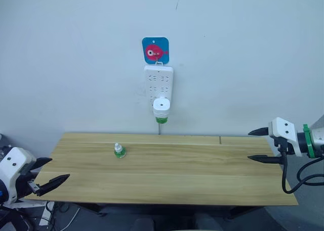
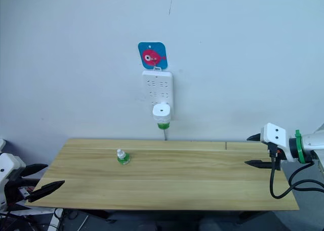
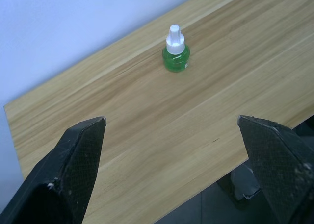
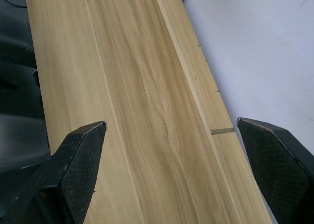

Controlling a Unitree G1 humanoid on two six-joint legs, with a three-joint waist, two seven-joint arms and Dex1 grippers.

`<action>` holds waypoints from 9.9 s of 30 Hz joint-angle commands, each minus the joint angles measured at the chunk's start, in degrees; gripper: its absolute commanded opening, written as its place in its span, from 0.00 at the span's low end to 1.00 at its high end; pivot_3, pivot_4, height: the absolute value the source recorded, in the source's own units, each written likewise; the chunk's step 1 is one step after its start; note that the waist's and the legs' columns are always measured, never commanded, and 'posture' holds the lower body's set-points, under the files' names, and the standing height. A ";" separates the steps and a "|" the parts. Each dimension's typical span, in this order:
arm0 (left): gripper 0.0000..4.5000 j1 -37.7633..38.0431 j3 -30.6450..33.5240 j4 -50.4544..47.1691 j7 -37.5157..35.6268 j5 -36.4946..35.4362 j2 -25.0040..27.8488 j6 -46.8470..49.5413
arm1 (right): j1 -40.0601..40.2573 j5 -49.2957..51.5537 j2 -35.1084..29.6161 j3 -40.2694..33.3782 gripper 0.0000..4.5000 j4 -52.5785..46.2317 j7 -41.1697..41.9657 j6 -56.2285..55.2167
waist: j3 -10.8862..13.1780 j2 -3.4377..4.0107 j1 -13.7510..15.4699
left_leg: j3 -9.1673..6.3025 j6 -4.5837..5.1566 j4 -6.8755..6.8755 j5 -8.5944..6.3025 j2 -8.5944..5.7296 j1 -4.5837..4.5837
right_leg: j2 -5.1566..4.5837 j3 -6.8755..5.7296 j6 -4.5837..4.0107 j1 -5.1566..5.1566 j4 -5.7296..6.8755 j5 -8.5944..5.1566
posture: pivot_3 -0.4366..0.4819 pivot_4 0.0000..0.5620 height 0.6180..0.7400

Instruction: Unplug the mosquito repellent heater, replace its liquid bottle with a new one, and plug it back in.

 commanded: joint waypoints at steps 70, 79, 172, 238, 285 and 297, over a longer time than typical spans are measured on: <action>1.00 -49.23 -24.39 18.91 5.13 -1.66 -13.06 1.78 | -1.72 20.95 13.44 -5.16 0.99 -44.22 -34.56 31.76 | 0.47 0.08 -8.92 | -0.17 0.02 0.13 -0.01 -0.03 -0.10 | 0.07 0.00 0.65 0.13 0.03 0.39 | 0.31 0.11 0.97; 1.00 -55.38 -26.56 27.72 7.87 2.82 -17.05 -6.80 | -3.77 21.06 14.90 -3.50 0.99 -44.16 -36.76 32.16 | 0.58 0.12 -9.42 | -0.34 0.02 0.11 -0.01 -0.06 -0.11 | 0.11 -0.07 0.66 0.18 -0.01 0.38 | 0.30 0.12 0.97; 0.30 -66.88 -29.33 27.48 -2.68 1.04 -18.61 5.36 | -23.76 -6.36 58.94 25.78 1.00 -22.80 -70.12 34.78 | 3.56 0.57 -11.22 | -1.74 -0.01 0.92 0.04 -0.13 -1.35 | 0.06 -1.29 0.37 -0.28 0.14 0.82 | 0.27 0.18 0.97; 0.98 -38.66 -17.95 2.42 4.73 -3.29 -13.19 -8.23 | -21.94 2.46 61.23 -0.29 0.65 -40.65 -63.37 57.32 | 3.68 0.78 -15.52 | -2.29 -0.21 0.48 0.30 -0.03 -1.70 | -0.18 -1.56 0.21 -0.56 0.08 0.91 | 0.26 0.15 0.97; 1.00 -44.96 -37.77 -22.46 28.18 -2.94 -36.05 -8.16 | -19.66 70.80 60.41 -5.14 0.65 -35.34 -100.88 36.76 | 3.68 0.95 -14.40 | -1.78 -0.36 0.12 0.41 -0.17 -1.25 | 0.10 -1.26 0.31 -0.35 0.03 0.81 | 0.24 0.11 0.97; 1.00 -45.04 -38.93 -22.11 27.01 -3.22 -35.60 -8.18 | -19.45 72.84 56.24 -1.53 0.65 -35.03 -101.32 31.58 | 3.68 0.95 -14.26 | -1.78 -0.37 0.13 0.41 -0.16 -1.25 | 0.10 -1.26 0.31 -0.35 0.03 0.81 | 0.24 0.11 0.97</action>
